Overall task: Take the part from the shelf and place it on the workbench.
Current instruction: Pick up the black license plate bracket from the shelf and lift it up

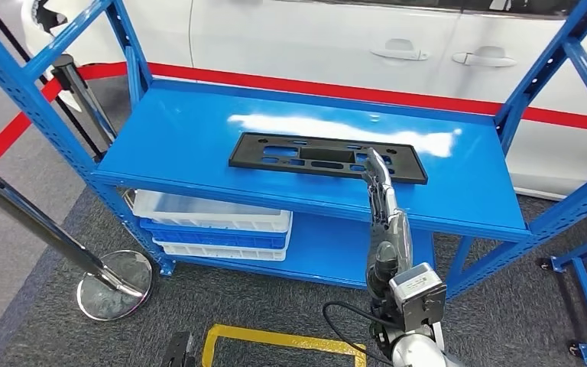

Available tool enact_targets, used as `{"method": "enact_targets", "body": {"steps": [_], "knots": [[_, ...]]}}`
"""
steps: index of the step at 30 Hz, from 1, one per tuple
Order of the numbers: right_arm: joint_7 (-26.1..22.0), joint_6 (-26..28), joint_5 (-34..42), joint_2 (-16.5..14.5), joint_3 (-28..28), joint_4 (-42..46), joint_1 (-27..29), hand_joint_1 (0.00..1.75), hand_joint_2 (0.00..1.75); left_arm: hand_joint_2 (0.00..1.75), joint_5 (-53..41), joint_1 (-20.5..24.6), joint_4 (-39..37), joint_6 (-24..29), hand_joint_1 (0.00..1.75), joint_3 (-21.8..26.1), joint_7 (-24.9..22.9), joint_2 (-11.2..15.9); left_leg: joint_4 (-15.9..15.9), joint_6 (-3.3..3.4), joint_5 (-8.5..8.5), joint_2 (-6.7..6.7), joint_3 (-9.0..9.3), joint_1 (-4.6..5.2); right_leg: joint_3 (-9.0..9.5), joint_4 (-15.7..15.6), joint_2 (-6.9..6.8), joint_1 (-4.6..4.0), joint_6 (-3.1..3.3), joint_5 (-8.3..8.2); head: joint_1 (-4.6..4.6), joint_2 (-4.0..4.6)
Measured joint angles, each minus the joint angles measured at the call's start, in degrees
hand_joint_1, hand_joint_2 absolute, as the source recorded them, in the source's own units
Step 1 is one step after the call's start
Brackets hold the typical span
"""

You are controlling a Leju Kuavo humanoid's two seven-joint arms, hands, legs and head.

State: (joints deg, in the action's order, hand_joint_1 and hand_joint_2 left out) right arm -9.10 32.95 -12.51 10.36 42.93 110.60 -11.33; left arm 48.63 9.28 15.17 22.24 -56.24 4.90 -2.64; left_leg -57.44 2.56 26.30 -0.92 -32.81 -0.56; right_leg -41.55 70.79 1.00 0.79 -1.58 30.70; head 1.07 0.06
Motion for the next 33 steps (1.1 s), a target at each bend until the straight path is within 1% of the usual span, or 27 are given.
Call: {"method": "enact_targets", "body": {"steps": [1, 2, 3, 5, 9, 10, 11, 12, 13, 14, 15, 16, 17, 18, 19, 20, 21, 22, 23, 24, 25, 26, 28, 29, 30, 32, 33], "knots": [[0.0, -0.1, 0.1, 0.0, 0.0, 0.0, 0.0, 0.0, 0.0, 0.0, 0.0, -0.1, 0.0, 0.0, 0.0, 0.0, -0.1, 0.0, 0.0, 0.04, 0.08, -0.7, 0.0, 0.06, -1.06, 2.4, -0.33, 0.08, -0.11, 0.69, 0.02, 0.0], [0.0, -0.4, 0.1, 0.0, 0.0, -0.1, 0.1, 0.0, 0.0, 0.0, 0.0, -0.1, 0.0, -0.1, 0.0, 0.0, -0.2, 0.0, -0.1, 0.02, 0.18, -1.23, 0.02, 0.09, -1.21, 2.9, -0.54, 0.17, -0.19, 0.34, 0.02, 0.0], [0.0, -0.6, 0.2, 0.0, 0.0, -0.1, 0.1, 0.0, 0.0, 0.0, 0.0, -0.2, 0.0, -0.1, 0.0, 0.0, -0.2, 0.0, -0.1, -0.02, 0.26, -1.58, 0.05, 0.1, -0.84, 2.3, -0.66, 0.24, -0.23, -0.44, 0.03, 0.01], [0.0, -0.9, 0.2, 0.0, 0.0, -0.2, 0.0, 0.0, 0.0, 0.0, 0.0, -0.2, 0.0, -0.2, 0.0, 0.0, -0.3, 0.1, -0.1, -0.1, 0.36, -1.74, 0.12, 0.1, 0.26, 0.3, -0.8, 0.32, -0.25, -1.86, 0.03, 0.01], [0.0, -0.9, 0.2, 0.0, 0.0, -0.2, 0.0, 0.0, 0.0, 0.0, 0.0, -0.2, 0.0, -0.2, 0.0, 0.0, -0.3, 0.1, -0.1, -0.11, 0.38, -1.76, 0.13, 0.1, 0.49, -0.1, -0.82, 0.32, -0.24, -2.07, 0.03, 0.01], [0.0, -1.1, 0.2, 0.0, 0.0, -0.2, 0.0, 0.0, 0.0, 0.0, 0.0, -0.1, 0.0, -0.3, 0.0, 0.0, -0.3, 0.1, -0.2, -0.21, 0.45, -1.87, 0.19, 0.1, 1.68, -2.2, -0.98, 0.34, -0.19, -3.0, 0.04, 0.01], [0.0, -1.3, 0.2, 0.0, 0.0, -0.2, -0.1, 0.0, 0.0, 0.0, -0.1, -0.1, 0.0, -0.3, 0.0, 0.0, -0.3, 0.1, -0.3, -0.36, 0.56, -2.02, 0.27, 0.09, 3.24, -5.0, -1.25, 0.34, -0.09, -4.03, 0.05, 0.01], [0.1, -1.8, 0.2, 0.0, 0.0, -0.3, -0.3, 0.0, 0.0, 0.0, -0.2, 0.0, 0.0, -0.4, 0.0, 0.0, -0.4, 0.1, -0.4, -0.66, 0.71, -2.21, 0.29, 0.2, 4.82, -7.9, -1.57, 0.24, 0.12, -4.89, 0.03, 0.01], [0.0, -4.3, 1.2, 0.0, 0.3, -0.9, -1.7, 0.0, 0.0, 0.0, -0.9, 0.3, 0.0, -0.8, 0.0, -0.2, -0.8, 0.1, -1.9, -1.37, 1.8, -1.82, -0.28, 0.2, 6.33, -10.8, -1.77, 0.24, 0.74, -5.76, -0.09, 0.01], [0.0, -7.0, 2.4, -0.2, 0.7, -1.7, -3.3, 0.0, 0.0, 0.0, -1.6, 0.6, 0.0, -1.2, 0.0, -0.4, -1.2, 0.1, -4.4, -2.03, 3.34, -1.24, -1.46, 0.19, 6.75, -11.8, -1.76, 0.21, 1.35, -5.81, -0.22, 0.01], [-0.2, -10.2, 3.8, -0.4, 1.2, -2.8, -5.2, 0.0, 0.0, 0.0, -2.5, 0.9, 0.0, -1.6, 0.0, -0.7, -1.7, 0.1, -8.1, -2.68, 5.27, -0.58, -3.26, 0.16, 6.79, -12.2, -1.58, 0.18, 1.92, -5.75, -0.35, 0.01], [-0.4, -13.3, 5.4, -0.7, 1.9, -4.2, -7.2, 0.0, 0.44, 0.0, -3.2, 1.2, 0.0, -2.1, 0.0, -1.0, -2.1, 0.1, -12.5, -3.18, 7.26, 0.13, -5.42, 0.03, 6.77, -12.3, -1.3, 0.24, 2.37, -5.84, -0.45, 0.01], [-0.6, -14.7, 6.2, -1.0, 2.2, -5.2, -8.3, 0.0, 0.87, 0.0, -3.5, 1.2, 0.0, -2.3, 0.0, -1.1, -2.3, 0.1, -15.5, -3.25, 8.09, 0.26, -7.06, 0.01, 6.74, -12.2, -1.08, 0.2, 2.42, -5.84, -0.45, 0.01], [-0.9, -16.1, 7.0, -1.3, 2.7, -6.3, -9.3, 0.0, 1.31, 0.0, -3.8, 1.3, 0.0, -2.5, 0.0, -1.3, -2.5, 0.1, -16.8, -3.25, 7.88, 0.31, -7.94, 0.0, 6.71, -12.2, -0.87, 0.16, 2.44, -5.82, -0.46, 0.01], [-1.2, -17.1, 7.6, -1.7, 3.1, -7.3, -10.4, 0.0, 1.75, 0.0, -4.1, 1.5, 0.0, -2.7, 0.0, -1.6, -2.6, 0.1, -15.9, -3.14, 6.56, 0.32, -7.73, 0.01, 6.71, -12.1, -0.66, 0.13, 2.44, -5.81, -0.46, 0.01], [-1.6, -18.2, 8.3, -2.1, 3.6, -8.4, -11.5, 0.0, 1.75, 0.0, -4.3, 1.7, 0.0, -2.8, 0.0, -1.9, -2.6, 0.1, -13.0, -2.93, 4.49, 0.35, -6.55, 0.02, 6.72, -12.0, -0.45, 0.12, 2.43, -5.79, -0.46, 0.01], [-2.1, -19.2, 9.0, -2.5, 4.0, -9.4, -12.7, 0.0, 1.31, 0.0, -4.5, 2.0, 0.0, -2.9, 0.0, -2.2, -2.7, 0.1, -9.0, -2.61, 2.35, 0.46, -4.85, 0.05, 6.71, -11.9, -0.25, 0.11, 2.4, -5.75, -0.46, 0.01], [-2.7, -20.1, 9.7, -3.1, 4.4, -10.6, -14.1, 0.0, 0.87, 0.0, -4.7, 2.3, 0.0, -3.0, 0.0, -2.4, -2.7, 0.1, -5.2, -2.31, 0.85, 0.61, -3.17, 0.14, 6.64, -11.8, -0.07, 0.01, 2.29, -5.72, -0.46, 0.01], [-3.2, -21.0, 10.4, -3.8, 4.9, -12.0, -15.5, 0.0, 0.87, 0.0, -4.8, 2.7, 0.0, -3.2, 0.0, -2.7, -2.7, 0.1, -2.6, -2.06, -0.01, 0.76, -2.04, 0.24, 6.54, -11.8, 0.06, -0.05, 2.08, -5.74, -0.45, 0.01], [-3.8, -21.9, 10.9, -4.4, 5.4, -13.5, -16.8, 0.0, 0.87, 0.0, -5.0, 3.1, 0.0, -3.3, 0.0, -3.0, -2.7, 0.0, -1.2, -1.88, -0.22, 0.89, -1.5, 0.35, 6.44, -11.8, 0.15, -0.09, 1.83, -5.79, -0.45, 0.01], [-4.2, -22.6, 11.3, -5.1, 5.9, -15.0, -18.0, 0.0, 1.31, 0.0, -5.1, 3.4, 0.0, -3.4, 0.0, -3.2, -2.7, -0.1, -0.9, -1.78, -0.17, 0.94, -1.41, 0.46, 6.37, -11.9, 0.2, -0.12, 1.51, -5.88, -0.44, 0.01], [-4.6, -23.1, 11.5, -5.8, 6.3, -16.5, -19.0, 0.0, 1.75, 0.0, -5.2, 3.6, 0.0, -3.5, 0.0, -3.5, -2.7, -0.3, -0.8, -1.57, -0.36, 0.93, -1.42, 0.37, 6.38, -12.0, 0.2, -0.15, 1.17, -5.96, -0.43, 0.01], [-5.1, -23.8, 11.5, -6.9, 7.1, -19.1, -20.8, 0.0, 1.75, 0.0, -5.3, 4.0, 0.0, -3.7, 0.0, -3.8, -2.7, -0.6, -0.2, -1.12, -0.83, 0.87, -1.25, 0.06, 6.19, -11.6, -0.02, -0.13, 0.7, -5.52, -0.38, 0.01], [-5.2, -24.2, 11.4, -7.4, 7.4, -20.4, -21.7, 0.0, 1.75, 0.0, -5.4, 4.1, 0.0, -3.8, 0.0, -3.9, -2.7, -0.7, 0.1, -0.88, -1.05, 0.83, -1.17, -0.11, 5.69, -10.4, -0.2, -0.15, 0.54, -4.69, -0.28, 0.01], [-5.3, -24.4, 11.2, -7.9, 7.8, -21.7, -22.6, 0.0, 1.75, 0.0, -5.4, 4.3, 0.0, -3.9, 0.0, -3.9, -2.7, -0.8, 0.2, -0.73, -1.15, 0.8, -1.17, -0.14, 4.77, -8.4, -0.36, -0.07, 0.46, -3.41, -0.16, 0.01], [-5.5, -24.9, 10.8, -9.0, 8.6, -24.7, -24.3, 0.0, 1.75, 0.0, -5.5, 4.7, 0.0, -4.0, 0.0, -3.9, -2.7, -1.0, 0.2, -0.49, -1.16, 0.73, -1.23, -0.12, 1.7, -1.7, -0.51, -0.04, 0.24, -0.09, 0.03, 0.01], [-5.6, -25.0, 10.6, -9.5, 9.1, -26.3, -24.8, 0.0, 1.75, 0.0, -5.5, 4.8, 0.0, -4.0, 0.0, -4.0, -2.7, -1.1, 0.2, -0.44, -1.13, 0.71, -1.23, -0.12, 0.21, 1.5, -0.52, 0.02, 0.14, 1.02, 0.07, 0.01]]}}
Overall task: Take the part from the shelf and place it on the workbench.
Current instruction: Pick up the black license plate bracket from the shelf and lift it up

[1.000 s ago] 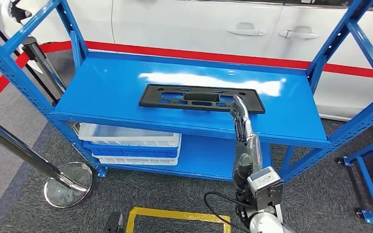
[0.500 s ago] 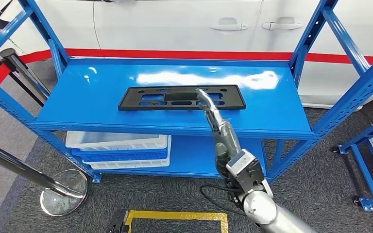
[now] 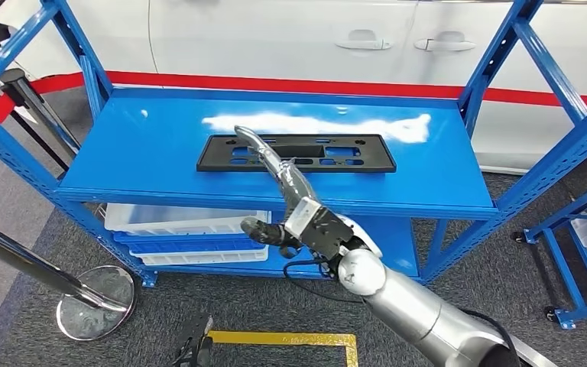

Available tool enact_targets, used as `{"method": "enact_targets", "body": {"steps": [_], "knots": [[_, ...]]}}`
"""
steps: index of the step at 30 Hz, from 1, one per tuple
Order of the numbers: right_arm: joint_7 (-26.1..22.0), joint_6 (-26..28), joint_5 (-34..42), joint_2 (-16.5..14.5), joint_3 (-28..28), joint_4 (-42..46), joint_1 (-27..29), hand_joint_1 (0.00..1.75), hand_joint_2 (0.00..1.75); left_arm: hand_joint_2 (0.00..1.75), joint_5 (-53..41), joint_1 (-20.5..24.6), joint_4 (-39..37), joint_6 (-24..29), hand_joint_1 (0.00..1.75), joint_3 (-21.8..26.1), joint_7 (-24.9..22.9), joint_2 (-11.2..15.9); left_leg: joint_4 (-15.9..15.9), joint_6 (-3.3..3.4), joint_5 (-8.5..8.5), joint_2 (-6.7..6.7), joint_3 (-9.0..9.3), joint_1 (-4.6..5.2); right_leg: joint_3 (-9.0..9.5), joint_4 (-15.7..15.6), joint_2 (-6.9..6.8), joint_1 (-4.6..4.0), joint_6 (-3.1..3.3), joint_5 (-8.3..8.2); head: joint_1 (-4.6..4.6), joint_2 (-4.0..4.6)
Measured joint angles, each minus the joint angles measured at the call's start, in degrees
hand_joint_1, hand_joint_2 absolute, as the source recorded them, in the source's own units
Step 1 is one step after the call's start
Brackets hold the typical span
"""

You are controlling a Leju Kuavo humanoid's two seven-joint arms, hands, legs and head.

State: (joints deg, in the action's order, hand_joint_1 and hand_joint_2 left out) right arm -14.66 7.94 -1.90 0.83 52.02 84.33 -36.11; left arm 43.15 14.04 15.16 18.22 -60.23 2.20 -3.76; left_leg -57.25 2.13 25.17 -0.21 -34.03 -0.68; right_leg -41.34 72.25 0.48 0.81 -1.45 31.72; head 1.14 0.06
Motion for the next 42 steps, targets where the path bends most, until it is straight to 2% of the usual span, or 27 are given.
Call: {"method": "enact_targets", "body": {"steps": [1, 2, 4, 6, 7, 9, 11, 13, 15, 16, 17, 18, 20, 21, 22, 24, 26, 28, 30, 31, 32, 33, 34, 36, 38, 40, 42], "knots": [[0.0, -0.1, -0.3, -0.5, 0.4, -1.5, -0.4, 0.0, 1.75, 0.0, 0.0, 0.0, 0.0, 0.0, 0.0, 0.0, 0.0, -0.1, 0.0, 0.0, 0.04, 0.01, 0.01, 0.0, -0.92, 1.9, -0.01, 0.09, -0.1, 0.22, 0.01, 0.0], [-0.1, -0.1, -0.5, -1.0, 0.7, -2.8, -0.8, 0.0, 1.75, 0.0, -0.1, 0.1, 0.0, -0.1, 0.0, -0.1, 0.0, -0.1, -0.1, -0.05, 0.12, 0.03, 0.03, -0.01, -0.91, 1.7, -0.05, 0.2, -0.16, -0.65, 0.03, 0.0], [0.0, -0.1, -1.2, -2.3, 1.5, -5.7, -2.2, 0.0, 1.75, 0.0, -0.3, 0.2, 0.0, -0.3, 0.0, -0.3, 0.0, -0.3, -0.5, -0.43, 0.48, 0.08, 0.04, -0.06, 1.77, -4.5, -0.34, 0.43, -0.17, -4.55, 0.05, 0.01], [0.2, 0.2, -2.1, -3.8, 2.1, -9.0, -3.9, 0.0, 1.75, 0.0, -0.5, 0.5, 0.0, -0.5, 0.0, -0.7, -0.1, -0.5, -1.2, -1.06, 0.92, 0.07, -0.26, 0.14, 4.53, -10.7, -0.67, 0.33, 0.08, -6.79, 0.03, 0.0], [0.4, 0.5, -2.8, -4.7, 2.5, -11.0, -4.6, 0.0, 1.75, 0.0, -0.6, 0.8, 0.0, -0.5, 0.0, -0.9, -0.3, -0.5, -1.4, -1.38, 1.0, 0.05, -0.45, 0.25, 5.01, -12.0, -0.72, 0.23, 0.32, -6.89, -0.02, -0.01], [1.1, 1.4, -4.7, -6.4, 3.2, -15.0, -5.7, 0.0, 1.75, 0.0, -0.9, 1.1, 0.0, -0.7, 0.0, -1.1, -0.8, -0.7, -1.3, -1.9, 0.92, -0.05, -0.58, 0.29, 5.0, -12.3, -0.53, 0.09, 1.09, -6.72, -0.12, -0.01], [1.7, 2.1, -6.2, -8.0, 3.9, -18.7, -6.6, 0.0, 1.75, 0.0, -1.2, 1.3, 0.0, -1.0, 0.0, -1.3, -1.1, -0.9, -2.2, -2.47, 1.64, -0.11, -0.91, 0.16, 5.13, -12.6, -0.44, 0.15, 1.85, -6.82, -0.23, -0.01], [1.8, 2.5, -6.7, -9.3, 4.3, -21.3, -7.4, 0.0, 1.75, 0.0, -1.3, 1.5, 0.0, -1.0, 0.0, -1.5, -1.2, -1.0, -6.8, -2.94, 4.19, -0.08, -3.09, 0.08, 5.31, -12.7, -0.43, 0.21, 2.45, -6.84, -0.48, -0.01], [1.8, 2.6, -6.9, -10.3, 4.8, -23.7, -7.8, 0.0, 1.75, 0.0, -1.3, 1.5, 0.0, -1.1, 0.0, -1.7, -1.3, -1.1, -14.1, -3.17, 7.03, -0.08, -6.88, 0.06, 5.38, -12.7, -0.39, 0.0, 2.77, -6.73, -0.62, 0.0], [1.8, 2.6, -6.9, -10.6, 5.1, -24.9, -7.9, 0.0, 1.75, 0.0, -1.3, 1.4, 0.0, -1.1, 0.0, -1.8, -1.4, -1.1, -16.5, -3.14, 7.42, -0.08, -8.28, 0.06, 5.42, -12.7, -0.33, -0.14, 2.85, -6.68, -0.61, 0.0], [1.8, 2.6, -6.9, -10.9, 5.3, -25.8, -7.9, 0.0, 1.75, 0.0, -1.3, 1.4, 0.0, -1.1, 0.0, -1.9, -1.4, -1.1, -16.8, -2.99, 6.74, -0.06, -8.73, 0.08, 5.5, -12.7, -0.24, -0.29, 2.91, -6.63, -0.61, 0.01], [1.8, 2.7, -7.0, -11.1, 5.4, -26.5, -7.9, 0.0, 1.75, 0.0, -1.3, 1.4, 0.0, -1.1, 0.0, -1.9, -1.4, -1.1, -14.9, -2.71, 5.06, -0.03, -8.08, 0.13, 5.61, -12.7, -0.1, -0.42, 2.96, -6.6, -0.61, 0.01], [2.1, 2.9, -7.7, -11.8, 5.6, -27.7, -8.3, 0.0, 1.75, 0.0, -1.3, 1.5, 0.0, -1.1, 0.0, -2.0, -1.4, -1.1, -7.6, -1.74, 1.1, 0.22, -4.83, 0.4, 5.81, -12.7, 0.22, -0.66, 3.01, -6.49, -0.58, 0.01], [2.6, 3.3, -8.4, -12.1, 5.7, -28.3, -8.6, 0.0, 1.75, 0.0, -1.3, 1.6, -0.1, -1.1, 0.0, -2.1, -1.3, -1.1, -4.4, -1.34, -0.01, 0.35, -3.33, 0.56, 5.79, -12.7, 0.38, -0.75, 2.94, -6.47, -0.58, 0.01], [3.3, 3.8, -9.4, -12.4, 5.9, -29.1, -9.0, 0.0, 1.75, 0.0, -1.3, 1.6, -0.1, -1.0, 0.0, -2.2, -1.3, -1.1, -2.4, -1.06, -0.45, 0.46, -2.4, 0.74, 5.7, -12.7, 0.49, -0.77, 2.76, -6.49, -0.57, 0.01], [4.9, 5.2, -11.7, -13.0, 6.4, -31.0, -9.6, 0.0, 1.75, 0.0, -1.2, 1.7, -0.1, -1.0, 0.0, -2.3, -1.3, -1.1, -1.2, -0.89, -0.36, 0.52, -1.9, 0.94, 5.61, -12.9, 0.58, -0.69, 2.22, -6.63, -0.6, 0.01], [6.7, 6.8, -14.4, -13.5, 6.7, -32.9, -9.9, 0.0, 1.75, 0.0, -1.2, 1.8, -0.1, -1.0, 0.0, -2.4, -1.4, -1.1, -0.3, -0.61, -0.78, 0.38, -1.42, 0.59, 5.45, -12.5, 0.44, -0.66, 1.59, -6.16, -0.56, 0.0], [9.0, 8.8, -17.9, -13.9, 7.1, -34.9, -10.6, 0.0, 1.75, 0.0, -1.2, 1.9, -0.2, -1.0, 0.0, -2.4, -1.4, -1.3, 0.6, -0.25, -1.22, 0.22, -0.89, 0.2, 3.82, -8.8, 0.22, -0.63, 0.99, -3.85, -0.42, 0.0], [11.9, 10.8, -22.0, -14.2, 7.9, -37.1, -11.2, 0.0, 1.75, 0.0, -1.2, 2.0, -0.3, -0.9, 0.0, -2.5, -1.4, -1.5, 0.6, -0.06, -1.26, 0.2, -0.82, 0.23, 0.59, -2.0, 0.13, -0.38, 0.55, -0.85, -0.3, 0.01], [13.3, 11.6, -23.9, -14.2, 8.2, -38.1, -11.3, 0.0, 1.75, 0.0, -1.2, 2.0, -0.3, -0.9, 0.0, -2.5, -1.4, -1.6, 0.5, -0.07, -1.22, 0.2, -0.84, 0.2, -0.77, 0.6, 0.1, -0.21, 0.38, -0.24, -0.29, 0.01], [14.5, 12.0, -25.5, -14.3, 8.5, -39.1, -11.4, 0.0, 1.75, 0.0, -1.2, 2.0, -0.3, -0.9, 0.0, -2.5, -1.5, -1.6, 0.4, -0.12, -1.12, 0.21, -0.85, 0.14, -1.36, 1.4, 0.06, -0.02, 0.22, -0.62, -0.28, 0.01], [15.4, 12.2, -26.7, -14.4, 8.7, -39.9, -11.6, 0.0, 1.75, 0.0, -1.1, 2.0, -0.3, -0.9, 0.0, -2.5, -1.5, -1.7, 0.1, -0.25, -0.97, 0.23, -0.86, 0.05, -0.9, 0.1, -0.01, 0.17, 0.07, -2.01, -0.28, 0.01], [16.0, 12.3, -27.5, -14.5, 9.0, -40.6, -11.9, 0.0, 1.75, 0.0, -1.1, 2.1, -0.3, -0.9, 0.0, -2.5, -1.5, -1.8, -0.2, -0.48, -0.73, 0.23, -0.88, -0.07, 0.52, -2.9, -0.14, 0.36, -0.07, -4.07, -0.28, 0.01], [16.5, 12.5, -28.1, -14.9, 9.4, -41.9, -12.7, 0.0, 1.75, 0.0, -1.1, 2.2, -0.3, -0.9, 0.0, -2.5, -1.5, -2.0, -1.2, -1.14, -0.15, 0.24, -1.14, -0.09, 3.6, -9.3, -0.38, 0.47, -0.06, -6.5, -0.26, 0.0], [16.6, 12.6, -28.3, -15.3, 9.7, -42.9, -13.3, 0.0, 1.75, 0.0, -1.1, 2.4, -0.4, -0.9, 0.0, -2.5, -1.6, -2.0, -1.7, -1.81, 0.09, 0.23, -1.5, 0.1, 4.65, -11.6, -0.36, 0.25, 0.57, -6.54, -0.3, 0.0], [16.8, 12.8, -28.4, -15.6, 9.9, -43.6, -13.5, 0.0, 1.75, 0.0, -1.1, 2.5, -0.4, -0.9, 0.0, -2.5, -1.6, -2.1, -1.6, -2.26, 0.01, 0.15, -1.57, 0.11, 4.56, -11.7, -0.2, 0.14, 1.43, -6.71, -0.36, -0.01], [17.3, 12.9, -28.9, -15.9, 10.1, -44.3, -13.7, 0.0, 1.75, 0.0, -1.1, 2.5, -0.4, -0.9, 0.0, -2.5, -1.6, -2.1, -3.0, -2.66, 1.13, 0.11, -2.15, 0.0, 4.59, -11.9, -0.13, 0.26, 2.17, -6.92, -0.5, -0.01]]}}
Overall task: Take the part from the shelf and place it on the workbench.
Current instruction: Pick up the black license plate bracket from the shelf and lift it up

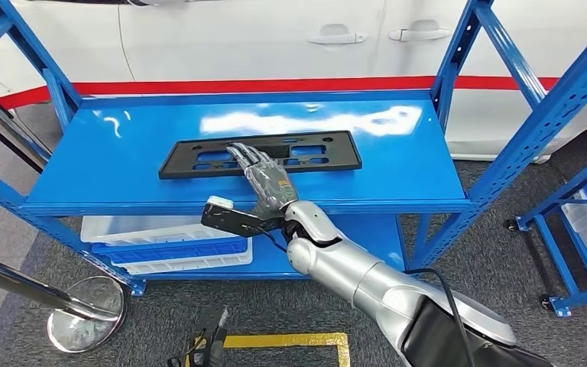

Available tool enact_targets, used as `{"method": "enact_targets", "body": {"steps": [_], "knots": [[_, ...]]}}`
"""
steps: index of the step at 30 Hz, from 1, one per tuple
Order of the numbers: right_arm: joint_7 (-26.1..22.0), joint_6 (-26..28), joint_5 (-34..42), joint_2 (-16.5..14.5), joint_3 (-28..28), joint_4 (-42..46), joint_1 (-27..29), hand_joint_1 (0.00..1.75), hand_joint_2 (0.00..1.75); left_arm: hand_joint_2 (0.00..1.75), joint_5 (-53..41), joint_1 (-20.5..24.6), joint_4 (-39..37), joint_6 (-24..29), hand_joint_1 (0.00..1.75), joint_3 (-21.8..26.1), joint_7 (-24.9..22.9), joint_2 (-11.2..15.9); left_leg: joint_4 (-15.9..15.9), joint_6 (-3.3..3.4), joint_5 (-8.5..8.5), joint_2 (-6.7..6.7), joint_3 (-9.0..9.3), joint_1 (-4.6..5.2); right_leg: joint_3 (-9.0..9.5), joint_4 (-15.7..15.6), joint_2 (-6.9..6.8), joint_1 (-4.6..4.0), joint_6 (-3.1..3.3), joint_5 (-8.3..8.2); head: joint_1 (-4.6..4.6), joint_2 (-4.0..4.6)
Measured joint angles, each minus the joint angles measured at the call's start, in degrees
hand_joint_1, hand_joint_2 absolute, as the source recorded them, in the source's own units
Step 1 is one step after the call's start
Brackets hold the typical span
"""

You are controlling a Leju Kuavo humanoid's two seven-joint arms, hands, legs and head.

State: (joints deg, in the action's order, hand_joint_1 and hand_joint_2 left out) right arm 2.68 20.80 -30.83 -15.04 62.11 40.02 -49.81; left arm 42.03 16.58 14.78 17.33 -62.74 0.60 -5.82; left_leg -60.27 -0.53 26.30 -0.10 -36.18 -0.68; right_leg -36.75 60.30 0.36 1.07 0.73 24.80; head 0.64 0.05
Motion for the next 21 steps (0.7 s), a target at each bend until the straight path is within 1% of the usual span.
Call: {"method": "enact_targets", "body": {"steps": [1, 3, 4, 5, 6, 7, 8, 9, 10, 11, 12, 14, 15, 16, 17, 18, 19, 20, 21], "knots": [[0.4, 0.0, -0.5, -0.2, 0.1, -0.3, -0.2, 0.0, 1.75, 0.0, 0.0, 0.1, 0.0, 0.0, 0.0, 0.0, 0.0, 0.0, -2.2, -0.19, 1.35, 0.01, -0.95, -0.03, 0.02, -0.1, 0.02, 0.06, 0.31, -0.08, -0.11, 0.01], [1.5, 0.0, -1.7, -0.5, 0.5, -1.1, -0.5, 0.0, 1.75, 0.0, 0.0, 0.2, 0.0, 0.0, 0.0, 0.0, 0.0, 0.0, -9.1, -0.46, 4.69, 0.01, -4.1, -0.05, 0.0, -0.1, 0.06, -0.13, 0.65, -0.12, -0.3, 0.01], [2.1, 0.0, -2.3, -0.5, 0.6, -1.6, -0.6, 0.0, 1.75, 0.0, 0.0, 0.2, 0.0, 0.0, 0.0, 0.0, 0.0, 0.0, -12.1, -0.46, 5.73, 0.02, -5.58, -0.04, -0.02, -0.1, 0.06, -0.29, 0.73, -0.12, -0.3, 0.02], [2.7, 0.0, -2.8, -0.6, 0.6, -2.1, -0.6, 0.0, 1.75, 0.0, 0.0, 0.2, 0.0, 0.0, 0.0, 0.0, 0.0, 0.0, -13.7, -0.36, 5.88, 0.02, -6.4, -0.02, -0.02, -0.1, 0.07, -0.47, 0.79, -0.12, -0.3, 0.02], [3.2, 0.0, -3.2, -0.6, 0.7, -2.6, -0.6, 0.0, 1.75, 0.0, 0.1, 0.2, 0.0, -0.1, 0.0, 0.0, 0.0, 0.0, -13.4, -0.14, 5.1, 0.03, -6.3, 0.02, -0.01, -0.1, 0.12, -0.65, 0.84, -0.13, -0.29, 0.01], [3.6, 0.0, -3.5, -0.6, 0.7, -3.0, -0.7, 0.0, 1.75, 0.0, 0.1, 0.2, 0.0, -0.1, 0.0, 0.0, 0.0, 0.0, -11.0, 0.23, 3.47, 0.06, -5.14, 0.13, 0.02, -0.1, 0.21, -0.81, 0.86, -0.15, -0.29, 0.01], [3.8, 0.0, -3.8, -0.7, 0.7, -3.3, -0.9, 0.0, 1.75, 0.0, 0.1, 0.2, 0.0, -0.1, 0.0, 0.0, 0.0, 0.0, -7.4, 0.73, 1.57, 0.1, -3.34, 0.31, 0.06, -0.1, 0.33, -0.93, 0.87, -0.16, -0.3, 0.01], [4.1, -0.1, -4.1, -0.9, 0.7, -3.7, -1.3, 0.0, 1.75, 0.0, 0.1, 0.4, 0.0, -0.2, 0.0, 0.0, 0.0, 0.0, -3.9, 1.29, 0.27, 0.14, -1.48, 0.54, 0.03, -0.1, 0.43, -1.09, 0.82, -0.19, -0.25, 0.01], [4.3, -0.1, -4.4, -1.0, 0.7, -4.2, -1.7, 0.0, 1.75, 0.0, 0.0, 0.5, 0.0, -0.2, 0.0, 0.0, 0.0, -0.1, -0.9, 1.75, -0.55, 0.18, -0.04, 0.8, -0.06, -0.1, 0.51, -1.11, 0.72, -0.25, -0.28, 0.01], [4.6, -0.2, -4.8, -1.1, 0.8, -4.7, -2.2, 0.0, 1.75, 0.0, 0.0, 0.7, -0.1, -0.2, 0.0, 0.0, 0.0, -0.2, 0.7, 2.07, -0.72, 0.22, 0.72, 1.03, -0.17, -0.1, 0.54, -1.08, 0.55, -0.35, -0.31, 0.01], [5.1, -0.4, -5.3, -1.1, 0.8, -5.3, -2.6, 0.0, 1.75, 0.0, 0.0, 0.8, -0.1, -0.3, 0.0, 0.0, 0.0, -0.2, 1.2, 2.22, -0.56, 0.25, 0.94, 1.18, -0.25, -0.3, 0.53, -1.04, 0.32, -0.49, -0.34, 0.0], [6.1, -0.7, -6.6, -1.2, 0.9, -6.6, -3.1, 0.0, 1.75, 0.0, 0.0, 0.9, -0.1, -0.4, 0.0, -0.1, 0.0, -0.3, 2.1, 2.28, -1.02, 0.19, 1.22, 0.95, -0.26, -0.4, 0.5, -1.03, -0.27, -0.48, -0.39, 0.0], [6.7, -0.9, -7.4, -1.2, 0.9, -7.2, -3.4, 0.0, 1.75, 0.0, 0.0, 1.0, -0.1, -0.4, 0.0, -0.1, -0.1, -0.4, 2.6, 2.33, -1.3, 0.12, 1.43, 0.74, -0.53, 0.2, 0.43, -1.06, -0.63, 0.02, -0.32, 0.01], [7.2, -1.0, -8.1, -1.2, 0.9, -7.8, -3.6, 0.0, 1.75, 0.0, -0.1, 1.0, -0.1, -0.5, 0.0, -0.1, -0.1, -0.5, 3.0, 2.46, -1.58, 0.03, 1.63, 0.54, -1.25, 1.7, 0.37, -1.04, -0.98, 1.09, -0.22, 0.01], [7.7, -0.9, -8.9, -1.2, 1.0, -8.5, -3.8, 0.0, 1.75, 0.0, -0.1, 1.1, -0.1, -0.6, 0.0, -0.1, -0.1, -0.6, 3.2, 2.56, -1.71, -0.05, 1.72, 0.49, -2.47, 4.3, 0.3, -0.9, -1.31, 2.61, -0.17, 0.02], [8.1, -0.9, -9.6, -1.1, 1.0, -9.1, -4.0, 0.0, 1.75, 0.0, -0.1, 1.2, -0.1, -0.6, 0.0, -0.1, -0.2, -0.6, 3.2, 2.72, -1.74, -0.09, 1.71, 0.49, -4.12, 7.7, 0.26, -0.76, -1.59, 4.29, -0.1, 0.01], [8.5, -0.8, -10.3, -1.0, 1.0, -9.6, -4.0, 0.0, 1.75, 0.0, -0.1, 1.2, -0.2, -0.7, 0.0, -0.1, -0.2, -0.6, 3.2, 2.83, -1.73, -0.12, 1.68, 0.47, -5.73, 11.0, 0.24, -0.58, -1.8, 5.58, -0.08, 0.01], [8.8, -0.8, -11.0, -0.9, 1.0, -10.1, -4.0, 0.0, 1.75, 0.0, -0.1, 1.1, -0.2, -0.8, 0.0, -0.1, -0.3, -0.6, 3.1, 2.83, -1.68, -0.15, 1.67, 0.43, -6.83, 13.2, 0.21, -0.38, -2.0, 5.95, -0.08, 0.01], [9.0, -0.7, -11.5, -0.7, 1.1, -10.5, -3.9, 0.0, 1.75, 0.0, -0.1, 1.1, -0.2, -0.8, 0.0, -0.1, -0.3, -0.7, 3.0, 2.74, -1.59, -0.15, 1.66, 0.35, -7.05, 13.4, 0.16, -0.16, -2.17, 5.25, -0.07, 0.01]]}}
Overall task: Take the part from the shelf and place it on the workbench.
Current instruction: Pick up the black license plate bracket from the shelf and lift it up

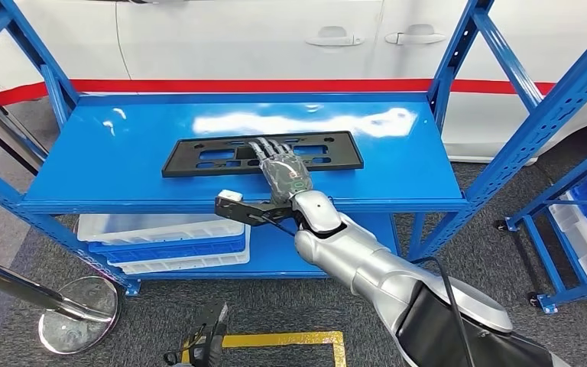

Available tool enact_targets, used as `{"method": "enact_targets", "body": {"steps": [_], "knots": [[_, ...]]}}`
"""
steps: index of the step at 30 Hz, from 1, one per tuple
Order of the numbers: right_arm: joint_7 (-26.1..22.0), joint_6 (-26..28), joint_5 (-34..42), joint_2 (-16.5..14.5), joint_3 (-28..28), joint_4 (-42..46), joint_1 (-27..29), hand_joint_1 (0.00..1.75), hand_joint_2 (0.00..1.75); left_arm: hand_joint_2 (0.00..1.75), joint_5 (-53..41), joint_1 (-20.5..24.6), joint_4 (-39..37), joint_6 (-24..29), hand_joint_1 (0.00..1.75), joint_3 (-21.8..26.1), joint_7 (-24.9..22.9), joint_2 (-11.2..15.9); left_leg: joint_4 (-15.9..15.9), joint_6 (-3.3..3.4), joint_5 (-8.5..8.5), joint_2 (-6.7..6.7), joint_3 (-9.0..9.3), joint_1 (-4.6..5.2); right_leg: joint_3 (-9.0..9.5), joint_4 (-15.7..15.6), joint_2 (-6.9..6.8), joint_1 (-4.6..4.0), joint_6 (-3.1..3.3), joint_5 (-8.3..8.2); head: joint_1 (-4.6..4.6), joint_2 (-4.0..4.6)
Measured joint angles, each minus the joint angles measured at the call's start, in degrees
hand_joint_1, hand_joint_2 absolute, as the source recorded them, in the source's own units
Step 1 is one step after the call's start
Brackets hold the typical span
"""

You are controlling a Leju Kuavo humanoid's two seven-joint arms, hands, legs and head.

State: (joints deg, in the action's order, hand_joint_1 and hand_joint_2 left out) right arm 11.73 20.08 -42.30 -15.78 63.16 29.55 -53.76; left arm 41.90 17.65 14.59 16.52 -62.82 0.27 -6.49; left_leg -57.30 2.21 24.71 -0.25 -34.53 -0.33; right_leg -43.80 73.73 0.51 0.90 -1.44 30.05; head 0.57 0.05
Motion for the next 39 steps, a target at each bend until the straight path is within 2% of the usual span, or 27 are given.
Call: {"method": "enact_targets", "body": {"steps": [1, 2, 3, 5, 7, 9, 11, 13, 14, 15, 16, 17, 19, 20, 22, 24, 26, 28, 29, 30, 31, 32, 34, 35, 36, 39], "knots": [[0.1, 0.0, -0.3, 0.1, 0.0, -0.2, 0.0, 0.0, 1.75, 0.0, 0.0, 0.0, 0.0, 0.0, 0.0, 0.0, 0.0, 0.0, -0.2, -0.18, 0.16, 0.01, -0.01, -0.12, 0.84, -1.9, -0.09, 0.22, -0.17, -1.64, -0.01, 0.0], [0.2, 0.0, -0.6, 0.1, 0.0, -0.4, 0.0, 0.0, 1.75, 0.0, 0.0, -0.1, 0.0, 0.0, 0.0, 0.0, -0.1, -0.1, -0.6, -0.46, 0.44, 0.02, -0.02, -0.26, 2.44, -5.4, -0.22, 0.45, -0.36, -3.59, 0.0, 0.0], [0.2, 0.0, -0.8, 0.1, 0.0, -0.6, -0.1, 0.0, 1.75, 0.0, 0.0, -0.1, 0.0, 0.0, 0.0, 0.0, -0.1, -0.2, -1.1, -0.83, 0.77, 0.03, -0.19, -0.24, 4.11, -8.7, -0.32, 0.51, -0.49, -4.83, 0.06, 0.0], [0.3, 0.0, -1.2, 0.1, 0.0, -0.8, -0.2, 0.0, 1.75, 0.0, -0.1, 0.0, 0.0, -0.1, 0.0, 0.0, -0.1, -0.3, -1.9, -1.5, 1.25, 0.07, -0.65, -0.05, 5.9, -12.5, -0.38, 0.49, 0.0, -5.63, 0.07, -0.01], [0.7, -0.2, -1.8, 0.0, 0.0, -1.2, -0.2, 0.0, 1.75, 0.0, -0.1, -0.1, 0.0, -0.1, 0.0, 0.0, -0.1, -0.3, -2.1, -1.92, 1.27, 0.04, -0.84, 0.02, 5.87, -12.6, -0.22, 0.31, 1.05, -5.44, -0.02, -0.01], [1.2, -0.7, -2.6, 0.0, 0.0, -1.6, -0.3, 0.0, 1.75, 0.0, -0.1, -0.1, 0.0, -0.2, 0.0, 0.0, -0.1, -0.4, -2.8, -2.35, 1.97, -0.01, -1.12, -0.16, 5.94, -12.8, -0.14, 0.37, 1.81, -5.53, -0.16, -0.01], [1.6, -1.3, -3.5, 0.0, 0.0, -2.0, -0.4, 0.0, 1.75, 0.0, -0.1, -0.1, 0.0, -0.2, 0.0, 0.0, -0.1, -0.4, -7.1, -2.78, 4.47, -0.01, -3.05, -0.28, 6.04, -12.9, -0.11, 0.48, 2.33, -5.6, -0.4, 0.0], [2.0, -2.0, -4.4, 0.0, 0.1, -2.7, -0.5, 0.0, 1.75, 0.0, -0.1, -0.2, 0.0, -0.3, 0.0, 0.0, -0.1, -0.6, -14.1, -2.98, 7.42, -0.01, -6.47, -0.31, 6.03, -12.9, -0.1, 0.31, 2.57, -5.58, -0.55, 0.01], [2.3, -2.2, -4.9, 0.0, 0.1, -3.1, -0.5, 0.0, 1.75, 0.0, -0.1, -0.3, 0.0, -0.3, 0.0, 0.0, -0.1, -0.6, -16.5, -2.94, 7.97, -0.01, -7.76, -0.31, 6.03, -12.9, -0.07, 0.18, 2.64, -5.56, -0.56, 0.01], [2.6, -2.5, -5.3, 0.1, 0.2, -3.5, -0.5, 0.0, 1.75, 0.0, 0.0, -0.4, 0.0, -0.3, 0.0, 0.0, -0.1, -0.7, -17.0, -2.78, 7.5, -0.01, -8.17, -0.29, 6.05, -12.9, -0.02, 0.06, 2.68, -5.54, -0.57, 0.01], [2.8, -2.7, -5.8, 0.2, 0.2, -3.8, -0.5, 0.0, 1.75, 0.0, 0.0, -0.5, 0.0, -0.3, 0.0, 0.0, -0.1, -0.7, -15.4, -2.49, 6.05, 0.01, -7.51, -0.25, 6.09, -12.9, 0.07, -0.06, 2.7, -5.54, -0.57, 0.01], [3.0, -2.9, -6.2, 0.2, 0.2, -4.1, -0.5, 0.0, 1.75, 0.0, 0.1, -0.5, 0.0, -0.3, 0.0, 0.0, -0.1, -0.8, -12.0, -2.06, 4.01, 0.05, -5.95, -0.14, 6.15, -12.9, 0.19, -0.17, 2.7, -5.54, -0.57, 0.01], [3.6, -3.2, -7.2, 0.4, 0.3, -4.5, -0.6, 0.0, 1.75, 0.0, 0.3, -0.5, 0.0, -0.3, 0.0, 0.0, 0.0, -0.8, -5.1, -1.05, 1.36, 0.13, -2.53, 0.26, 6.21, -13.0, 0.36, -0.29, 2.59, -5.61, -0.52, 0.0], [4.0, -3.1, -7.7, 0.5, 0.4, -4.7, -0.7, 0.0, 1.75, 0.0, 0.4, -0.5, 0.0, -0.3, 0.0, 0.0, 0.0, -0.9, -3.0, -0.7, 0.92, 0.18, -1.5, 0.5, 6.16, -13.1, 0.39, -0.26, 2.4, -5.72, -0.55, 0.0], [5.1, -2.9, -9.0, 0.7, 0.5, -5.1, -0.7, 0.0, 1.75, 0.0, 0.5, -0.6, 0.0, -0.3, 0.0, 0.0, 0.0, -1.0, -1.7, -0.44, 0.88, 0.25, -0.98, 0.85, 6.15, -13.5, 0.39, -0.14, 1.84, -6.07, -0.63, 0.0], [6.3, -2.5, -10.4, 1.0, 0.5, -5.4, -0.7, 0.0, 1.75, 0.0, 0.5, -0.7, -0.1, -0.5, 0.0, 0.0, 0.0, -1.1, -0.5, -0.33, 0.24, 0.18, -0.46, 0.5, 6.15, -13.6, 0.27, -0.19, 1.17, -5.92, -0.58, 0.01], [7.3, -2.0, -11.5, 1.5, 0.5, -5.7, -0.8, 0.0, 1.75, 0.0, 0.5, -0.7, -0.1, -1.3, 0.0, 0.0, -0.3, -1.3, 0.6, -0.04, -0.4, 0.03, 0.1, 0.13, 4.75, -10.4, 0.11, -0.31, 0.59, -3.77, -0.37, 0.0], [8.0, -1.7, -12.3, 1.8, 0.6, -6.0, -0.8, 0.0, 1.75, 0.0, 0.5, -0.6, -0.1, -2.2, 0.0, 0.0, -0.7, -1.3, 0.7, 0.23, -0.5, -0.01, 0.13, 0.21, 1.71, -3.7, 0.04, -0.24, 0.21, -0.57, -0.25, 0.0], [8.3, -1.5, -12.6, 2.0, 0.6, -6.1, -0.6, 0.0, 1.75, 0.0, 0.5, -0.6, -0.1, -2.5, 0.0, 0.0, -0.9, -1.3, 0.5, 0.25, -0.46, 0.01, 0.07, 0.21, 0.42, -1.0, 0.02, -0.19, 0.07, 0.27, -0.23, 0.01], [8.5, -1.3, -12.9, 2.2, 0.7, -6.3, -0.5, 0.0, 1.75, 0.0, 0.4, -0.7, -0.1, -2.7, 0.0, 0.0, -1.0, -1.3, 0.4, 0.23, -0.39, 0.02, 0.01, 0.2, -0.1, 0.0, 0.0, -0.11, -0.05, 0.13, -0.22, 0.01], [8.6, -1.0, -13.0, 2.4, 0.7, -6.4, -0.4, 0.0, 1.75, 0.0, 0.3, -0.7, -0.1, -2.8, 0.0, 0.0, -1.1, -1.2, 0.2, 0.16, -0.26, 0.05, -0.04, 0.18, 0.4, -1.0, -0.04, 0.02, -0.16, -1.0, -0.22, 0.01], [8.7, -0.4, -13.2, 2.5, 0.7, -6.5, -0.4, 0.0, 1.75, 0.0, 0.2, -0.7, -0.1, -2.8, 0.0, 0.0, -1.1, -1.2, -0.2, 0.0, -0.06, 0.07, -0.08, 0.15, 1.91, -3.9, -0.11, 0.18, -0.26, -2.8, -0.21, 0.01], [8.6, 1.0, -13.2, 2.7, 0.7, -6.6, -0.4, 0.0, 1.75, 0.0, 0.2, -0.6, -0.2, -2.9, 0.0, 0.0, -1.1, -1.2, -1.2, -0.55, 0.55, 0.12, -0.38, 0.27, 5.31, -10.4, -0.21, 0.35, -0.11, -5.04, -0.22, 0.0], [8.5, 1.8, -13.2, 2.7, 0.7, -6.6, -0.4, 0.0, 1.75, 0.0, 0.1, -0.6, -0.2, -2.8, 0.0, 0.0, -1.1, -1.2, -1.6, -0.85, 0.79, 0.14, -0.61, 0.39, 6.29, -12.2, -0.2, 0.35, 0.21, -5.36, -0.27, 0.0], [8.4, 2.5, -13.3, 2.8, 0.7, -6.7, -0.4, 0.0, 1.75, 0.0, 0.1, -0.6, -0.2, -2.8, 0.0, 0.0, -1.1, -1.2, -1.8, -1.11, 0.9, 0.16, -0.81, 0.52, 6.56, -12.8, -0.14, 0.26, 0.6, -5.14, -0.33, 0.0], [8.2, 4.7, -13.8, 3.0, 0.7, -6.7, -0.3, 0.0, 1.75, 0.0, 0.0, -0.6, -0.3, -2.8, 0.0, 0.0, -1.1, -1.2, -2.2, -1.77, 1.25, 0.14, -1.12, 0.48, 6.5, -13.0, 0.01, 0.24, 1.76, -5.45, -0.45, -0.01]]}}
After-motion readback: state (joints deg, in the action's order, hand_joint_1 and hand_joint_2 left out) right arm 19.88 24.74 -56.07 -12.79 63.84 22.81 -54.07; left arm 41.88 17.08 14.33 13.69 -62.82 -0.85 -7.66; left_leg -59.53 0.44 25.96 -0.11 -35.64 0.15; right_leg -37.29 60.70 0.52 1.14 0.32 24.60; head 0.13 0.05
